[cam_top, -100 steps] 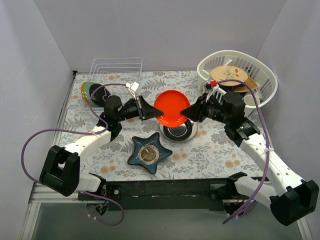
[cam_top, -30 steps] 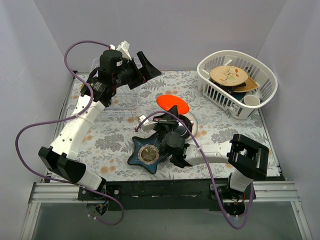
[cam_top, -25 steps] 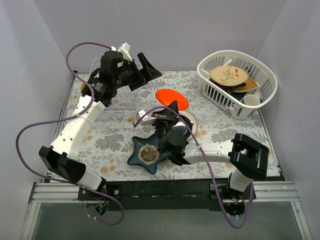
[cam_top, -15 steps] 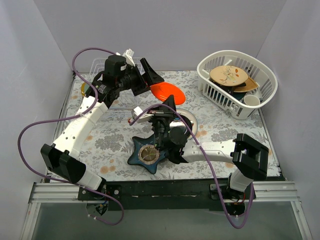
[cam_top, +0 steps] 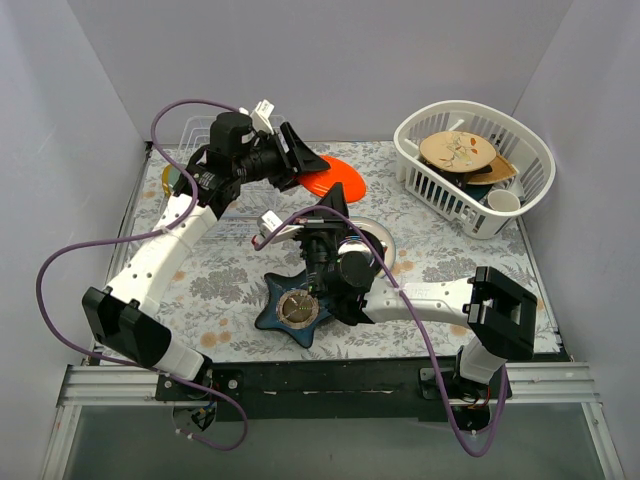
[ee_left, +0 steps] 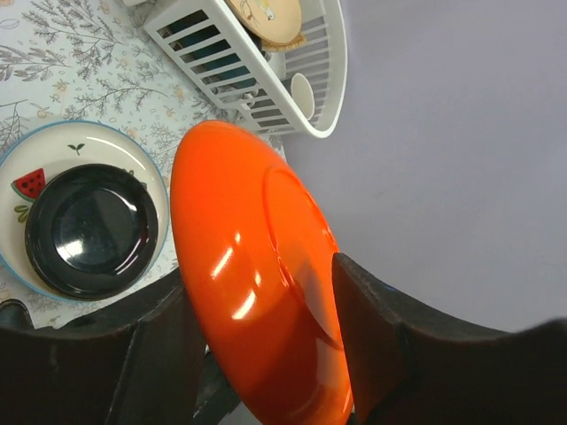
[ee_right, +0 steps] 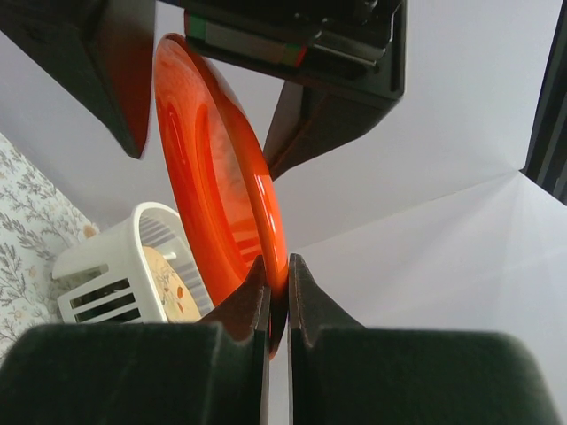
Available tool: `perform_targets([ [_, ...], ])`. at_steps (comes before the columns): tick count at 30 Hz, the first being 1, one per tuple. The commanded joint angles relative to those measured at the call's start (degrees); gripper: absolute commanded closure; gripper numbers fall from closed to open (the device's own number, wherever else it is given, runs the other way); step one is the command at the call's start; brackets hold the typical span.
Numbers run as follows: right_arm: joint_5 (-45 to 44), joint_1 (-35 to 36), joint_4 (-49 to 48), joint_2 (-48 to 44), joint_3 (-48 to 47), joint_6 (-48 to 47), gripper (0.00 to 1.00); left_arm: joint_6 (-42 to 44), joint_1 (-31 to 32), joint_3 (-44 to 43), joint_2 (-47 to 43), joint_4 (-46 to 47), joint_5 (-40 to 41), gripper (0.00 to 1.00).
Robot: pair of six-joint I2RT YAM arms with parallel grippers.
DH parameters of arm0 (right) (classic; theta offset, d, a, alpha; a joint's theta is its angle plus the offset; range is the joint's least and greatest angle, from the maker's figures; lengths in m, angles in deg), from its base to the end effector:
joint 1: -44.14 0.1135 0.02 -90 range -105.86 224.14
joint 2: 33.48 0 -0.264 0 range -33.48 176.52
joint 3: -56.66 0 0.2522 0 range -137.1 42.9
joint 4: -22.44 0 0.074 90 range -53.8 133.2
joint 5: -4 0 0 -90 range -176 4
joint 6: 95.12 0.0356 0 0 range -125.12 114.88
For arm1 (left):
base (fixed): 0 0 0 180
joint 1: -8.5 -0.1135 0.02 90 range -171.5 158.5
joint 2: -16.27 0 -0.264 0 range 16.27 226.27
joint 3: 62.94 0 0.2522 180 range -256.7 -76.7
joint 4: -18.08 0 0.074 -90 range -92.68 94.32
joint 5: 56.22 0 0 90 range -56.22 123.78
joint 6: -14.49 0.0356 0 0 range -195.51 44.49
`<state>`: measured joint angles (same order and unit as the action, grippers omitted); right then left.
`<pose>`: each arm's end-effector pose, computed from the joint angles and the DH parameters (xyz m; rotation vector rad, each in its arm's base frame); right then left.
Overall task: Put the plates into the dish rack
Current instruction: Insert the plate into the dish rack.
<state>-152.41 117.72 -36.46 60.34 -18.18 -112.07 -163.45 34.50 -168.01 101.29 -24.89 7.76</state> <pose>0.1285 0.3205 0.3515 -0.8067 1.1192 -0.9951 0.2912 -0.1594 0.4217 -0.9012 2.2015 -1.6030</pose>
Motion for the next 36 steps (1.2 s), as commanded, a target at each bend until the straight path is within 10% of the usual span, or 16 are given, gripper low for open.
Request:
perform_targets([
  [1,1.6,0.2,-35.4,-0.1,-3.2,-0.4,0.99,-0.7,0.1,1.6,-3.3,1.7,-3.0,0.54],
  [8,1.0,0.3,-35.4,-1.4,-2.0,-0.1,0.99,-1.6,0.1,3.4,-3.5,3.5,-3.6,0.99],
  [12,-0.5,0.4,-35.5,-2.3,-2.0,-0.4,0.97,-2.5,0.1,4.4,-3.8,5.9,-3.9,1.00],
  [22,-4.4,4.2,-35.5,-6.6,-2.3,0.1,0.29,-5.7,0.1,6.3,-3.5,11.8,-4.7,1.00],
  [36,-18.4,16.4,-31.0,-15.9,-3.0,10.1,0.11,-2.5,-4.5,4.4,-3.0,17.8,1.7,1.00],
])
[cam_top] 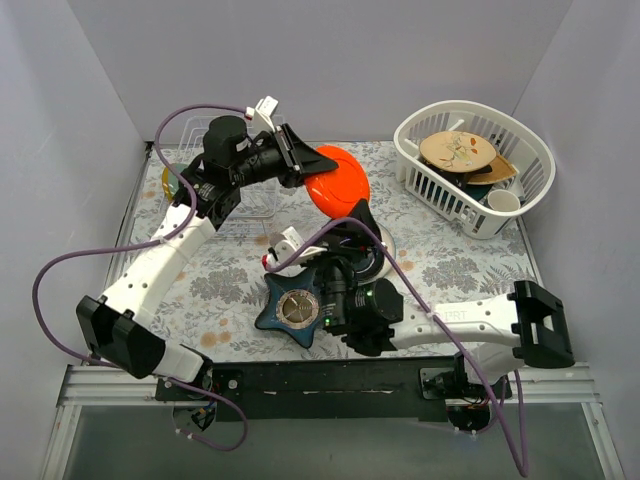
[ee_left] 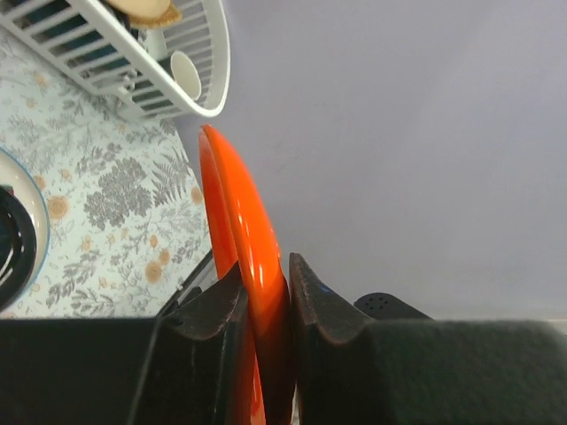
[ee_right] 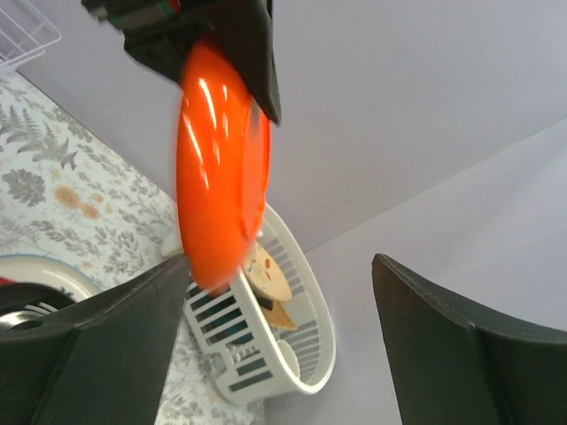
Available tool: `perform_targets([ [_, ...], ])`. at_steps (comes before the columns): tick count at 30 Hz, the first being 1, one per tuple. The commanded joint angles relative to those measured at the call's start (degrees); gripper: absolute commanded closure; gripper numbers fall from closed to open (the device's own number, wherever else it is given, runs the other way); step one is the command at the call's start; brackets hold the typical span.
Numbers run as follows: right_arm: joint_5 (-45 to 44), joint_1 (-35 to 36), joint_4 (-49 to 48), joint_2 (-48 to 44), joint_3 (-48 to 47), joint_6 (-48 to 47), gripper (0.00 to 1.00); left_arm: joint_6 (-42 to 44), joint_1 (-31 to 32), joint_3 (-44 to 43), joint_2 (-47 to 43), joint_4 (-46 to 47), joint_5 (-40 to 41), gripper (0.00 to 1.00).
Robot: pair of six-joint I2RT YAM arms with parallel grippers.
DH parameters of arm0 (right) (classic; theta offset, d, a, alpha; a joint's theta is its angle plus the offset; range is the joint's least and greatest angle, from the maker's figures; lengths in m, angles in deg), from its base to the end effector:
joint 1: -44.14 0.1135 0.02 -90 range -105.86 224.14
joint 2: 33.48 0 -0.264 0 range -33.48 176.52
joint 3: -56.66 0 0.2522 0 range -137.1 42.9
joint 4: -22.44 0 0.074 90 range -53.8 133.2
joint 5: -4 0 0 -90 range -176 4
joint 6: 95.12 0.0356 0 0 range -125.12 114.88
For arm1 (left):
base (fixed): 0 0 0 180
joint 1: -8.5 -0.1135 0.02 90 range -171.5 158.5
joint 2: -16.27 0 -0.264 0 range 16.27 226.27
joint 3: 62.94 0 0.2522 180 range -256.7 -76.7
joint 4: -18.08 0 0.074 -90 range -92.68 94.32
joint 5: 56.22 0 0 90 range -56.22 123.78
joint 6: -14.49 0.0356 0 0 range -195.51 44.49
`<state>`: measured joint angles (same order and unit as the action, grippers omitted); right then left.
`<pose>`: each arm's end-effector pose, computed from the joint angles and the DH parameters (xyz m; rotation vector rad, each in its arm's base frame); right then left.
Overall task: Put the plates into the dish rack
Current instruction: Insert the plate into the dish rack.
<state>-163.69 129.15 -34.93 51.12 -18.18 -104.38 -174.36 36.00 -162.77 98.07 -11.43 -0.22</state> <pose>0.0606 0.2946 0.3938 -0.6773 1.2821 -0.7039 0.2778 -0.1671 0.4323 -0.8465 2.1331 -1.9311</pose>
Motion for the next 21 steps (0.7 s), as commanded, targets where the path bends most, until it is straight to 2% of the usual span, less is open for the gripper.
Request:
perform_targets([
  [1,-7.8,6.6,-33.2,-7.0,-3.2,2.4,0.10,8.6,-7.9,-1.0,0.5,4.9,9.7,1.00],
  [5,-11.9,10.0,-37.2,-7.3,-3.0,0.1,0.09,8.2,-12.8,-1.8,2.1,8.4,7.3,1.00],
  [13,-14.8,12.6,-37.3,-7.8,-1.1,1.6,0.09,10.8,-19.7,-3.5,4.9,10.0,4.0,1.00],
  [15,-14.7,12.6,-37.3,-9.0,-0.3,2.1,0.09,13.3,-21.3,-3.7,4.8,9.6,3.5,1.00],
  [21,-14.7,12.5,-37.1,-14.0,0.3,1.9,0.09,22.4,-31.7,-6.6,5.8,4.8,-1.5,1.00],
])
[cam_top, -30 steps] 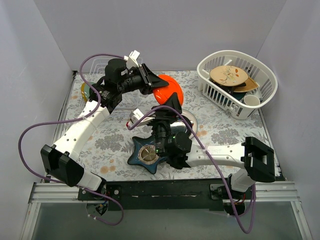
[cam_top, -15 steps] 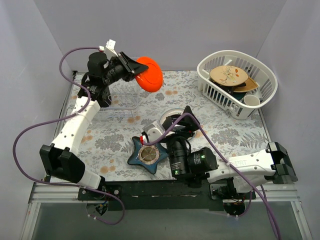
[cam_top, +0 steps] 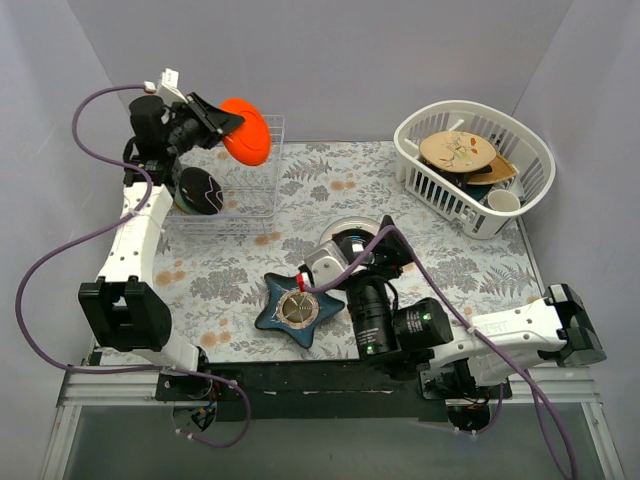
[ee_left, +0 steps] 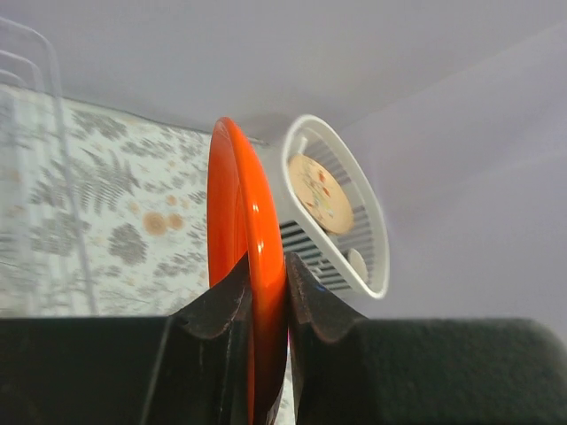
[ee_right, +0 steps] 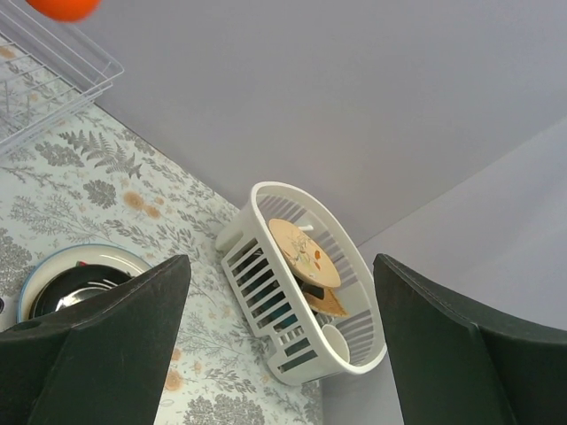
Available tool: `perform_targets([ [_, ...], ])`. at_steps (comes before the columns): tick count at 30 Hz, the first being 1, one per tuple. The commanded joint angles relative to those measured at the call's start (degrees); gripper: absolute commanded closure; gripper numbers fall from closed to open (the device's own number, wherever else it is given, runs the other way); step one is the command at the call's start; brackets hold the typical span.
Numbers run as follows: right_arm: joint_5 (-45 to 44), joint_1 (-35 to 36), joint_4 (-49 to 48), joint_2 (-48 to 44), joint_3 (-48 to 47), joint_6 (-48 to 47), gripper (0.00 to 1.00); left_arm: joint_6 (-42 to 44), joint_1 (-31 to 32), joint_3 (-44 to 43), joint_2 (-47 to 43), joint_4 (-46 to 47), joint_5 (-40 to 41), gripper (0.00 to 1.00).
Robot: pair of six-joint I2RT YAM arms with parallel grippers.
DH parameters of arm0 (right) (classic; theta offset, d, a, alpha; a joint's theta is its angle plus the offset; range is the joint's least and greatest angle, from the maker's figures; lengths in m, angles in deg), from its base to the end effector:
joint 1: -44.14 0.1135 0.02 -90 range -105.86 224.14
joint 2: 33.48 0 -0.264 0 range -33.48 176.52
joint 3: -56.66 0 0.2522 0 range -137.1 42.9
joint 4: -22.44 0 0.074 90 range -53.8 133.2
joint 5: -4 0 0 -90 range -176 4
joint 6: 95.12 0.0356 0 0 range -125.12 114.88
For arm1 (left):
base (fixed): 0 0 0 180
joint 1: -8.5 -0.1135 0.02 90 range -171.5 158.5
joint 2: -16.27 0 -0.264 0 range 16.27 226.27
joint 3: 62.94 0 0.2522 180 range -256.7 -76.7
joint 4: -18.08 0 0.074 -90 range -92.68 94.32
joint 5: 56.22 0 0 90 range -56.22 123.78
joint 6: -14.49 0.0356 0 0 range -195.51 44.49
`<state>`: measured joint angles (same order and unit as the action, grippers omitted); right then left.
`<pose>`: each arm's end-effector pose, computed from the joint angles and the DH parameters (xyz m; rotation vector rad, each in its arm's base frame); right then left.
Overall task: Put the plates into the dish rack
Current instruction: Insert the plate into the dish rack.
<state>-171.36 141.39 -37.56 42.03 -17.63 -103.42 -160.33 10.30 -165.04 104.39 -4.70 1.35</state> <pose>0.0042 0.2484 0.4295 -0.6318 1.3780 -0.4197 0.3581 -0.0304 0.4224 -0.9172 1.7608 -1.5402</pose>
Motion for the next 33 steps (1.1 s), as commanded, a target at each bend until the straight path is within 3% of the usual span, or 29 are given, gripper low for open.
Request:
perform_targets([
  [1,-7.4,0.2,-34.5,-5.5,-0.4,0.2,0.08,10.0,-7.9,-5.3,-0.3,-3.3,-3.0,1.00],
  [7,-5.7,-0.7,-31.4,-2.8,-6.3,-10.1,0.07,15.4,-12.3,-5.5,0.0,-7.2,-3.2,1.00],
  [13,-1.0,-7.2,-33.2,9.8,-17.9,-24.9,0.06,15.6,-13.1,-4.0,-0.4,-6.9,-4.0,1.00],
  [16,2.2,-11.6,-27.3,14.7,-24.8,-23.2,0.04,15.9,-13.1,-4.2,-0.2,-6.9,-4.6,1.00],
  [17,3.0,-12.8,-21.7,14.8,-25.2,-13.1,0.04,16.1,-13.1,-4.4,-0.1,-7.2,-4.7,1.00],
  [19,6.1,-16.1,5.7,13.4,-25.7,4.1,0.03,16.2,-13.3,-4.8,0.2,-7.2,-5.0,1.00],
  [20,7.8,-17.3,19.6,11.4,-26.8,28.0,0.03,16.2,-13.3,-4.9,0.3,-7.3,-5.0,1.00],
  [21,10.3,-20.5,55.6,11.1,-35.1,44.4,0.03,16.1,-13.5,-5.1,0.4,-7.3,-5.0,1.00],
  [23,21.6,-25.5,82.2,13.9,-47.5,66.6,0.03,16.1,-13.6,-5.2,0.6,-7.4,-5.4,1.00],
  [24,24.8,-30.5,87.9,15.0,-51.6,75.9,0.03,16.1,-13.6,-5.2,0.6,-7.4,-5.5,1.00],
  [30,48.5,-42.7,95.6,12.7,-52.1,83.3,0.02,17.7,-13.9,-5.6,1.1,-7.8,-6.4,1.00],
  [31,55.2,-44.2,96.4,12.0,-49.9,86.2,0.02,19.1,-13.9,-5.8,1.3,-7.9,-6.6,1.00],
  [33,60.2,-47.1,95.6,8.7,-45.4,87.5,0.02,20.5,-14.1,-5.6,1.3,-8.1,-6.7,1.00],
])
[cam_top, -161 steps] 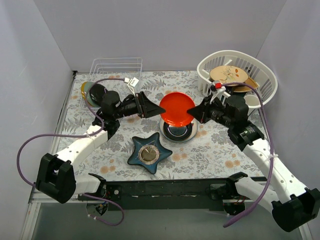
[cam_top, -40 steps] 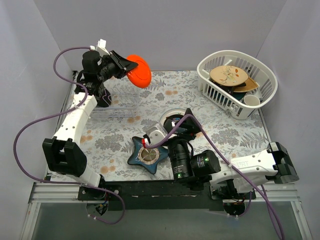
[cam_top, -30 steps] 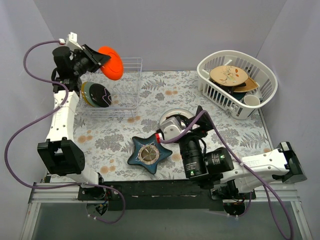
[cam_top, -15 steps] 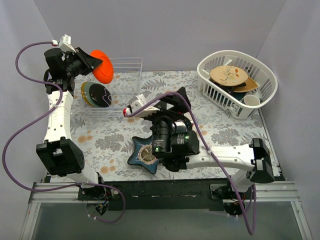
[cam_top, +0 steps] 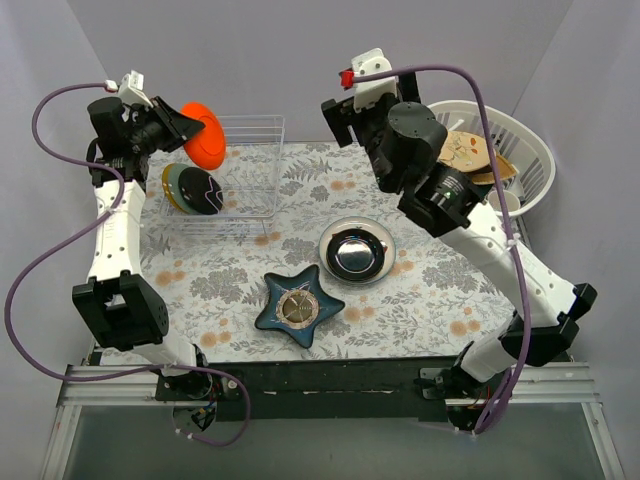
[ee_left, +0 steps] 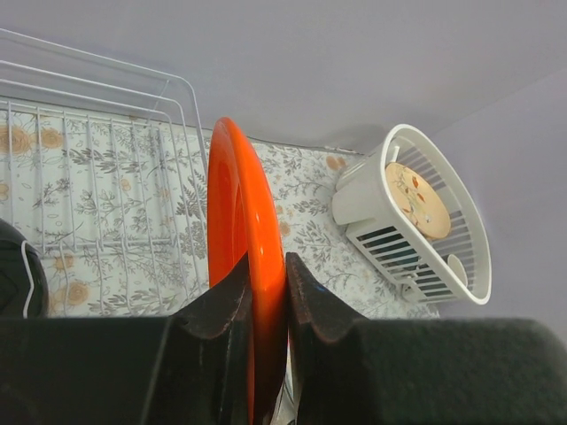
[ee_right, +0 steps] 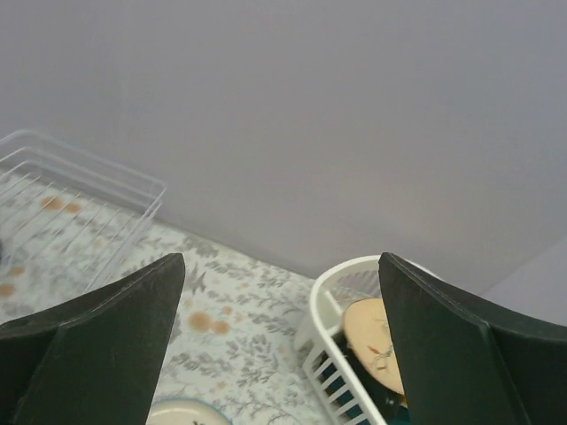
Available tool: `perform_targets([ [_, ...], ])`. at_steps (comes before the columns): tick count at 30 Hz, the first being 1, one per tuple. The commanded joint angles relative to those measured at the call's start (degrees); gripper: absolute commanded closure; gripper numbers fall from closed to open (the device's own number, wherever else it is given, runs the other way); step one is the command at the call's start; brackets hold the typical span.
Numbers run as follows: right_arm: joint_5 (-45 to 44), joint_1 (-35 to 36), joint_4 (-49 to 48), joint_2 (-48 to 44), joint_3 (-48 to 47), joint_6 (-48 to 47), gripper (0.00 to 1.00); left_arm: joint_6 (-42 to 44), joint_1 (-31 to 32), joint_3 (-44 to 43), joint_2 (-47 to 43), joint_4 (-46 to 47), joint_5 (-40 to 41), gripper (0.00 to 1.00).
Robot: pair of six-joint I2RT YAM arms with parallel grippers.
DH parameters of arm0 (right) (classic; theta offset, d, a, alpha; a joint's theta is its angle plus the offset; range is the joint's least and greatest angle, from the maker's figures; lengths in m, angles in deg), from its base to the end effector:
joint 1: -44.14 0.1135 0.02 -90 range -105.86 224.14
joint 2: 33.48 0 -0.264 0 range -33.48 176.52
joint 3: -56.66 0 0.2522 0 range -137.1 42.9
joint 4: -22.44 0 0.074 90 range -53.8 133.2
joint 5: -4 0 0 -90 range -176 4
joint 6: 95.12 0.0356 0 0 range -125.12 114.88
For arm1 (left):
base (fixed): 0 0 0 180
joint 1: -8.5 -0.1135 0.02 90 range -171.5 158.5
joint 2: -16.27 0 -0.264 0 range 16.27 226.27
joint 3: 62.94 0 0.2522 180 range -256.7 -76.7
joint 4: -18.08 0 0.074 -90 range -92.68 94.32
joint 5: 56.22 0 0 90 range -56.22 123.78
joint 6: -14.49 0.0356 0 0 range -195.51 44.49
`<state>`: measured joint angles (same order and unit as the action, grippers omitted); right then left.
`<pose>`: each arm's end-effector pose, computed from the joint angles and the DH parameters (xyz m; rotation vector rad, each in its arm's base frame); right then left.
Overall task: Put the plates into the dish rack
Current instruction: Insert the plate into the dish rack.
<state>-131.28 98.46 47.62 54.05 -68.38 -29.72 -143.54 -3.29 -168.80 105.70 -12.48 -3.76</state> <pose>0.1987 0.2334 0.5520 -0.2971 1.3894 -0.1067 0.3553 0.0520 0.4239 -0.8306 1.7753 -1.2639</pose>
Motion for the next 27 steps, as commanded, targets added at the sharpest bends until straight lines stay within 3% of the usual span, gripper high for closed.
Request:
perform_targets([
  [1,24.8,-5.0,9.9,-4.5,7.5,15.0,0.02,5.3,-0.5,-1.9,0.0,-0.3,-1.7,1.00],
  [3,34.1,-8.4,9.1,-8.1,13.8,17.1,0.02,6.8,-0.7,-1.8,0.3,-1.0,-1.8,1.00],
  [5,37.8,-10.5,7.8,-11.3,19.8,18.4,0.02,8.7,-1.0,-1.2,0.4,-1.0,-1.7,1.00],
  [12,40.9,-13.1,6.4,-17.6,31.3,20.6,0.02,15.8,-1.2,2.3,0.0,-0.4,-1.9,1.00],
  [17,41.7,-13.4,7.1,-18.6,34.1,21.0,0.02,19.8,-1.3,5.2,0.5,0.4,0.8,1.00],
  [27,43.9,-13.7,7.5,-16.9,36.5,22.4,0.02,19.9,-4.9,9.9,6.7,8.0,-6.5,1.00],
])
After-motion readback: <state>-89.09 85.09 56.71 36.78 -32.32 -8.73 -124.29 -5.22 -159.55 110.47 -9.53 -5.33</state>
